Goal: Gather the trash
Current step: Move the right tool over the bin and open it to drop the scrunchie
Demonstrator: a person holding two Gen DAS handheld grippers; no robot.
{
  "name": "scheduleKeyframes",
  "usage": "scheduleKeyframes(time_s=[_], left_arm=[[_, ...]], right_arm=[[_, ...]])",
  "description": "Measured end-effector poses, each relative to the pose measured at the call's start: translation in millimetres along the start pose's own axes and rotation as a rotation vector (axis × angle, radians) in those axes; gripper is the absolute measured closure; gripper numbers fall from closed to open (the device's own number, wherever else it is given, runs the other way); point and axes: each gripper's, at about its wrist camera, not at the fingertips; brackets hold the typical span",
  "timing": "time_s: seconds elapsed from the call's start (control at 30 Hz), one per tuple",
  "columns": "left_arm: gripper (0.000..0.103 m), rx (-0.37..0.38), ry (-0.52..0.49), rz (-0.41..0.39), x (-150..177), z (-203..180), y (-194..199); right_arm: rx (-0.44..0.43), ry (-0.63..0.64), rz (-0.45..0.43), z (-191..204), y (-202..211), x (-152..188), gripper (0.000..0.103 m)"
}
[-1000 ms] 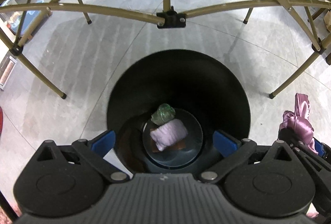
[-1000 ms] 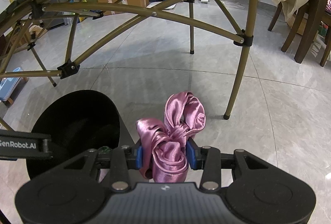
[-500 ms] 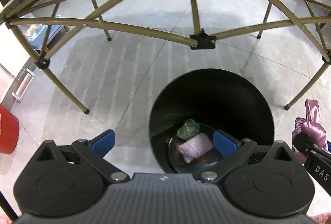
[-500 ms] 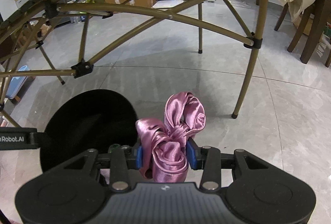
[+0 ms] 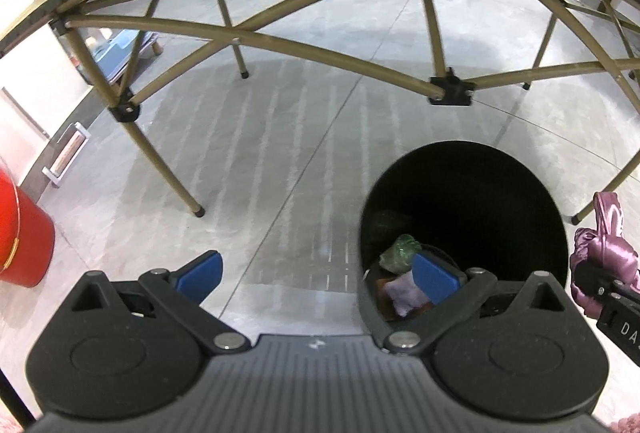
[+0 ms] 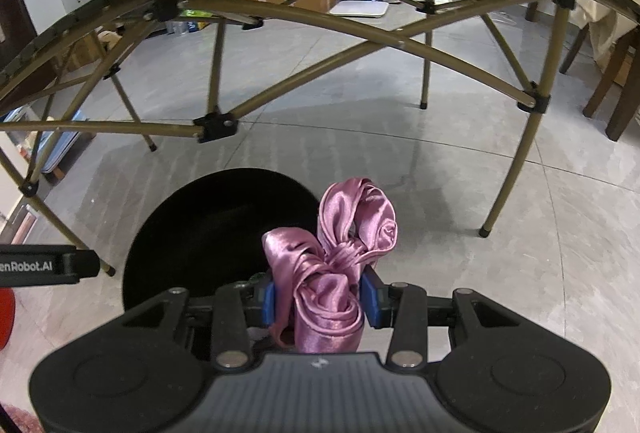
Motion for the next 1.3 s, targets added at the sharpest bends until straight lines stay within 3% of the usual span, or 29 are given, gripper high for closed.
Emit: scheduleKeyframes(time_s=[0.7,1.3], left_arm=[[0.000,-0.075,0.097,0.035,5,64,-11],[0.000,-0.108,0.104,0.062,8,73,-18]], right_arm=[[-0.060,0.046,0.049,64,-23,-1,0.063],[-0.099,0.063,0.099,90,-53,11,0.063]])
Point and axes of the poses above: each gripper's, at about its wrist camera, not at the fingertips, and y roughly against the way its jaws point, z to its left, x to its underside, and after that the axes turned 14 degrees about -z, right-handed
